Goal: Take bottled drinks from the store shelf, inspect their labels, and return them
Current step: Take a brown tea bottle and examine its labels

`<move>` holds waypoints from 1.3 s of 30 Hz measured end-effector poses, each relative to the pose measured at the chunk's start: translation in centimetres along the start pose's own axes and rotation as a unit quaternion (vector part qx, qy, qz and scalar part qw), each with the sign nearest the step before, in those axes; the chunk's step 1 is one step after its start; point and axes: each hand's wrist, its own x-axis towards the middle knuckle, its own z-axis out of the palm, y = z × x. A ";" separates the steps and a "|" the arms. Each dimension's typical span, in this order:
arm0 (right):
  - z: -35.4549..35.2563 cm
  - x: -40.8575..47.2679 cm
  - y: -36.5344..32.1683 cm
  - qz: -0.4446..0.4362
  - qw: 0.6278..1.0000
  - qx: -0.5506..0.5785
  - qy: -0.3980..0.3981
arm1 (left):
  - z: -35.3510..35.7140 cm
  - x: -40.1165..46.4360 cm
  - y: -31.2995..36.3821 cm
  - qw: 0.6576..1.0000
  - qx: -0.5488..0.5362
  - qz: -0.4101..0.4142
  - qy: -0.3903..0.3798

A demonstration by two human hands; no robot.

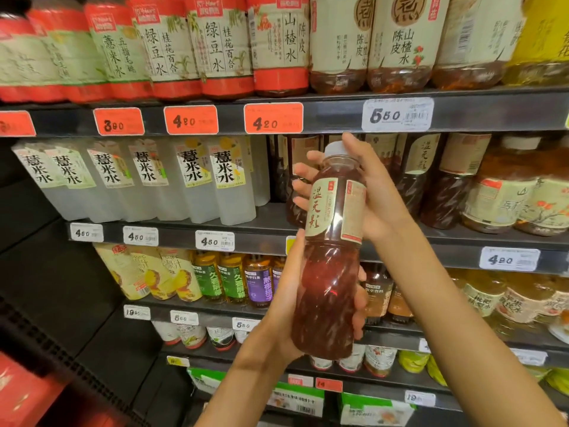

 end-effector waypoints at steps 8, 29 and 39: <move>1.1 -0.2 0.3 -0.102 0.983 -0.127 0.088 | -2.3 -0.5 0.3 0.987 0.114 0.045 0.101; 2.7 0.6 2.3 -0.145 0.945 -0.225 0.189 | -3.8 -2.5 2.1 0.966 0.212 0.044 0.143; 4.6 0.1 2.0 -0.011 0.999 -0.050 -0.010 | -1.8 -2.8 1.2 0.991 -0.059 -0.011 -0.121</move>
